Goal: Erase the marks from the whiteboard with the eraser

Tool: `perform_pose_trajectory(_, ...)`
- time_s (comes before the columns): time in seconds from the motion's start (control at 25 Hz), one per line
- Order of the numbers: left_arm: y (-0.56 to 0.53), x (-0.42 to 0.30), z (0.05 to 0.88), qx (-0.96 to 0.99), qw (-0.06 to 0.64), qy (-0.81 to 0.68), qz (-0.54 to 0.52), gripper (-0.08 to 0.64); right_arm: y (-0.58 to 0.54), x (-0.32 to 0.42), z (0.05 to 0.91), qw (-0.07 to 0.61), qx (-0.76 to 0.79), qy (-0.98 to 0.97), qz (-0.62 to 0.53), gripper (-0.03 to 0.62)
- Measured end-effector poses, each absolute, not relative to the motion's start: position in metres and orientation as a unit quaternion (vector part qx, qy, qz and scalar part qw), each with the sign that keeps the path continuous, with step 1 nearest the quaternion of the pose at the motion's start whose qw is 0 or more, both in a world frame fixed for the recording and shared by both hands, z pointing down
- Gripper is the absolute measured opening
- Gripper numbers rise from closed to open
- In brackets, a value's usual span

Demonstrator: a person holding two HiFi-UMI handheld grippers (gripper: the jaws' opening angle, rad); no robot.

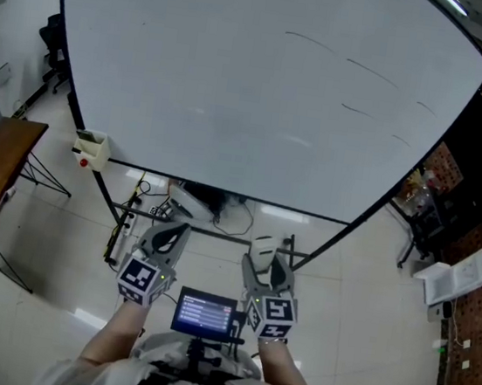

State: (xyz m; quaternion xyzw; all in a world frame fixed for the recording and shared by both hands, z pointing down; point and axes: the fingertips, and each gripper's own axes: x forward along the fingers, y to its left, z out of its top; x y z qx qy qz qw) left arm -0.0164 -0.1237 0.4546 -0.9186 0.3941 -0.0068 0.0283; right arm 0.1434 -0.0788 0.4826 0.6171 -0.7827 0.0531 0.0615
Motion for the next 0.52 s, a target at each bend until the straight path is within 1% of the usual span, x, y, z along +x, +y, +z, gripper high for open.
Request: perform_pose_trajectory(0.52,-0.1195,-0.0209,0.4553,-0.917,0.028,0.398,-0.004,0.006,-0.0762,0.1431,0.4845,0.064,0.617,-0.783,0.051,0.256)
